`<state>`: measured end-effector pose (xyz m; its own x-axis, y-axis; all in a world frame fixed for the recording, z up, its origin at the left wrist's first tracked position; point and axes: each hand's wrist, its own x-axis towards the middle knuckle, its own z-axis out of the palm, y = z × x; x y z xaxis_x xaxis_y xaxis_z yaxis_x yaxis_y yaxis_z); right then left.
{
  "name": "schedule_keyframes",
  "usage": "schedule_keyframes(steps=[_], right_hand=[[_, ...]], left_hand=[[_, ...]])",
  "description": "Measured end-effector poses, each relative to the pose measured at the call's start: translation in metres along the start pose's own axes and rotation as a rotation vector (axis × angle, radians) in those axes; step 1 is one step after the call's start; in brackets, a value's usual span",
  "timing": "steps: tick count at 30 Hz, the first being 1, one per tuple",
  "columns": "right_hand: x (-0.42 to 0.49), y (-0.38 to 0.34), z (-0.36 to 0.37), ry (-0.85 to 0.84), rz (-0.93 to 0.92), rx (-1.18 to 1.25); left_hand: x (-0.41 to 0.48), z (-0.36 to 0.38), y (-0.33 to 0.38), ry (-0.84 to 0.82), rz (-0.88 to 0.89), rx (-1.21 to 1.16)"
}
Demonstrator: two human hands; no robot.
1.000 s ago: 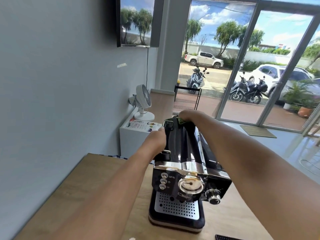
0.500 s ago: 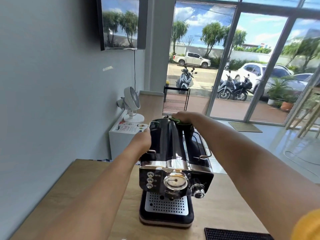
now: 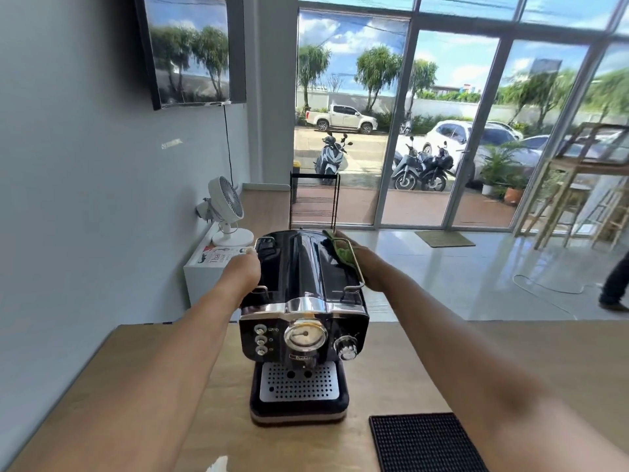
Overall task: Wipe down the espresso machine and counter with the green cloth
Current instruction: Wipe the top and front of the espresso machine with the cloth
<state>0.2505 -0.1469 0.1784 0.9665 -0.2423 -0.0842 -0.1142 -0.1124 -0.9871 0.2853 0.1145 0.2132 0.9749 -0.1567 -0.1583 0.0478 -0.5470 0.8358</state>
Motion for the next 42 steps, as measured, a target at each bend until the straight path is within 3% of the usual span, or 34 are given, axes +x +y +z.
schedule_keyframes(steps=[5,14,20,26,28,31,34,37,42], right_hand=[[-0.055,0.005,0.015,0.018,0.003,0.037],[-0.168,-0.003,0.040,0.057,-0.044,0.016],[-0.229,-0.050,0.045,0.188,-0.005,-0.354],[-0.188,-0.113,0.053,0.410,-0.420,-0.561],[-0.146,-0.113,0.059,0.347,-0.389,-0.676],[-0.093,-0.089,0.076,0.130,-0.113,-0.994],[-0.074,-0.069,0.099,0.095,0.060,-1.174],[-0.075,-0.068,0.110,0.044,0.033,-1.160],[-0.115,-0.056,0.086,-0.183,-0.222,-1.283]], left_hand=[[0.002,0.000,0.000,0.112,0.063,0.250],[0.000,0.000,0.001,0.116,0.182,0.586],[0.003,0.000,0.000,0.113,0.206,0.657],[0.007,0.001,-0.001,0.109,0.217,0.662],[0.007,0.001,-0.002,0.112,0.215,0.658],[0.006,0.001,-0.001,0.113,0.207,0.656],[0.009,0.001,-0.001,0.127,0.236,0.643],[0.010,0.000,-0.003,0.117,0.184,0.537],[0.008,0.001,-0.002,0.111,0.183,0.475]])
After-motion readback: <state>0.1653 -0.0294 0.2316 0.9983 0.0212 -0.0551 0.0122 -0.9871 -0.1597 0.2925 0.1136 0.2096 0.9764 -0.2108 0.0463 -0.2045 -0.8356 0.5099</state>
